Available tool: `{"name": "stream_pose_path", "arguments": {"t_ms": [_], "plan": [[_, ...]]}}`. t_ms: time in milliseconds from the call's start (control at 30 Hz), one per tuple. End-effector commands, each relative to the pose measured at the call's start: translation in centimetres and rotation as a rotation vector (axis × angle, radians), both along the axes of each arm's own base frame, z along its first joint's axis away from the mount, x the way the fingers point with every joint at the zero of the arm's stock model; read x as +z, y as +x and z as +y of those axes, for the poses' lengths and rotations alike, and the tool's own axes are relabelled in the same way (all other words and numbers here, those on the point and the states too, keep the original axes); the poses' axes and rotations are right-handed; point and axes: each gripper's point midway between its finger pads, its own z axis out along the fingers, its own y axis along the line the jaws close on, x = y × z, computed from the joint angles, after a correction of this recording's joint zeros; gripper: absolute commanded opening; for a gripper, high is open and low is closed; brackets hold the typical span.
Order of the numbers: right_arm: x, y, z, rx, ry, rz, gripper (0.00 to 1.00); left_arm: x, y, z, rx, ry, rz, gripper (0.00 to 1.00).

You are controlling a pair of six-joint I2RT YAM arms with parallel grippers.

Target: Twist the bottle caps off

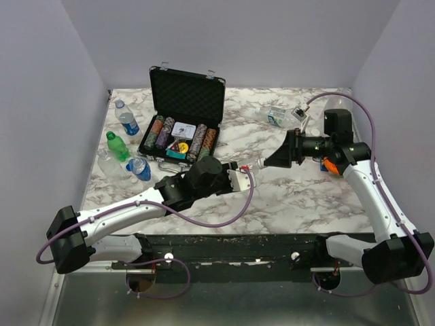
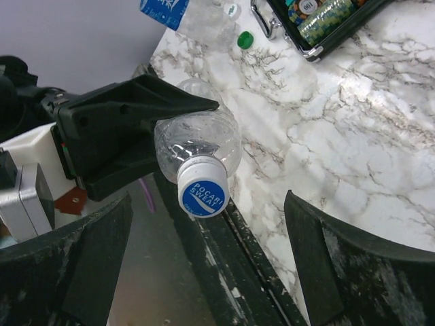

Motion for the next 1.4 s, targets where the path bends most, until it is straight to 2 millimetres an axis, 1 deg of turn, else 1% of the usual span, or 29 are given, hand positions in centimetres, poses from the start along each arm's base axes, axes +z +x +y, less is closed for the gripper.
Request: {"name": "stream_pose_path", "arguments": {"t_ms": [0,133,200,267,467,567,733,833,900,1033,1100,1167,1267,1300,1333,1367], "plan": [[0.4,0.4,0.8,-0.004,0.076,0.097,0.97,0.3,0.7,0.2,0.042,0.0,-0.043,0.0],[-0.3,0.3,1.3,0.006,0.061,0.127,0.92,0.3,0.9,0.2,0.051,-0.001,-0.047,0.0],[-0.6,0.2,1.6,0.015,0.054,0.137,0.87,0.3,0.8,0.2,0.049,-0.002,-0.048,0.0],[-0.6,0.1,1.8,0.025,0.053,0.146,0.84,0.4,0.8,0.2,0.046,-0.004,-0.048,0.0],[-0.6,0.1,2.1,0.038,0.047,0.145,0.66,0.3,0.8,0.2,0.048,0.0,-0.049,0.0],[-0.6,-0.1,2.1,0.045,0.048,0.138,0.51,0.4,0.7,0.1,0.045,-0.003,-0.05,0.0],[-0.3,-0.7,2.1,0.088,0.041,0.086,0.31,0.8,0.4,0.0,0.023,-0.027,-0.049,0.0],[0.2,-1.8,2.1,0.194,0.039,-0.021,0.25,0.8,-0.8,-0.5,-0.043,-0.044,-0.024,0.0],[0.6,-3.0,1.9,0.311,0.037,-0.148,0.2,0.6,-2.2,-0.8,-0.117,-0.051,0.021,0.0],[-0.2,-4.6,1.5,0.479,-0.064,-0.353,0.18,0.5,-5.1,-1.9,-0.281,-0.067,0.129,0.0],[-0.4,-5.8,1.3,0.581,-0.092,-0.471,0.18,0.4,-6.3,-2.4,-0.348,-0.07,0.194,0.0],[-0.5,-6.7,1.1,0.658,-0.1,-0.599,0.18,0.6,-8.0,-2.7,-0.441,-0.086,0.273,0.0],[-0.6,-7.3,0.8,0.725,-0.115,-0.77,0.19,0.8,-10.4,-2.8,-0.577,-0.097,0.41,0.0],[-0.7,-7.3,0.8,0.73,-0.124,-0.803,0.2,0.9,-11.1,-2.7,-0.615,-0.099,0.454,0.0],[-0.7,-7.2,0.8,0.731,-0.136,-0.823,0.2,0.6,-11.6,-2.7,-0.649,-0.09,0.504,0.0],[-0.6,-7.0,0.8,0.73,-0.142,-0.829,0.2,0.7,-11.8,-2.8,-0.661,-0.087,0.525,0.0]]}}
